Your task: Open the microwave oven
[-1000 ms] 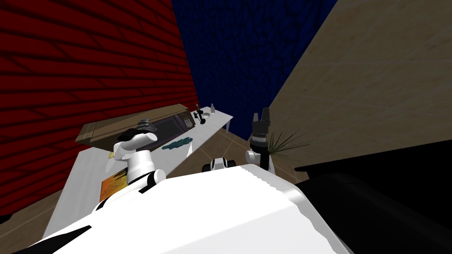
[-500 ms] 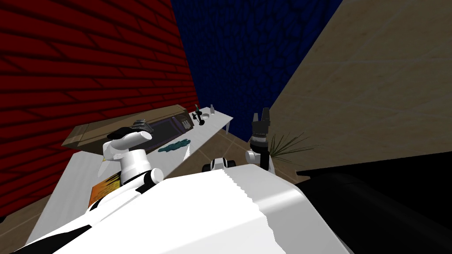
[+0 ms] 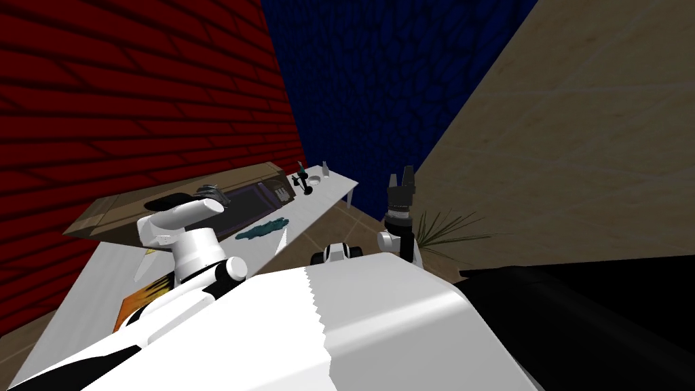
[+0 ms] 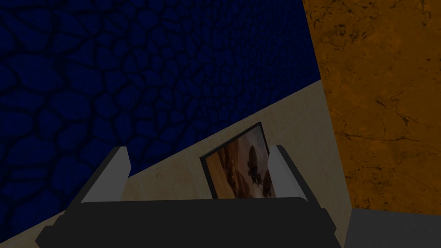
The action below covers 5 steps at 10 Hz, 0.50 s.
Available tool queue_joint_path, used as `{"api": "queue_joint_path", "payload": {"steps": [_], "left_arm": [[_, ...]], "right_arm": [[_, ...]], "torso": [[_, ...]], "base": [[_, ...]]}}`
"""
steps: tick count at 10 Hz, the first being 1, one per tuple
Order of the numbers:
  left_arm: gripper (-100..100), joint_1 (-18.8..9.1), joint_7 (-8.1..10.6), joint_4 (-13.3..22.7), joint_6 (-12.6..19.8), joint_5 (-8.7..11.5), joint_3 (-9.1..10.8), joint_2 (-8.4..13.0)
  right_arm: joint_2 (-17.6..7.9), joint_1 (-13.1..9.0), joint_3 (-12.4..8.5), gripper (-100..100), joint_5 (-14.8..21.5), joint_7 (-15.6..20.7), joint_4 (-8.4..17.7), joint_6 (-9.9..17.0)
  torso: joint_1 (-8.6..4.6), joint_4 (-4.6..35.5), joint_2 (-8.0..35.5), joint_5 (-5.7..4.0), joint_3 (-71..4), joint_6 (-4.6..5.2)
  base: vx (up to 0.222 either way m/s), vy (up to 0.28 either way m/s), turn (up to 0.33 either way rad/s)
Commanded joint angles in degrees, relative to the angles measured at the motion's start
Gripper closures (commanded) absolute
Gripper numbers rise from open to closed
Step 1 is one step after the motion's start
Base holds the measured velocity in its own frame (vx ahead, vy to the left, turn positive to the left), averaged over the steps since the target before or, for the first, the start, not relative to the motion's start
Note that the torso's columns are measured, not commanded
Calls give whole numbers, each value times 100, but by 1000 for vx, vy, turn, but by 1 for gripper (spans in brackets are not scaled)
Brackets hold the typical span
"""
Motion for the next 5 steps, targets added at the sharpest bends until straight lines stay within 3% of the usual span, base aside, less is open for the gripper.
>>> {"api": "queue_joint_path", "payload": {"steps": [1, 5], "left_arm": [[-100, -79, -60, -35, 422, 0, 114, 119], [-100, -225, -168, -50, 1108, 10, 310, 345]], "right_arm": [[0, 0, 0, 0, 0, 0, 0, 0], [0, 0, 0, 0, 0, 0, 0, 0]], "torso": [[-2, 0, 1, 0, 1, 0], [-2, -3, -10, 0, -7, 0]], "base": [[72, -60, 30], [89, -69, 29]]}}
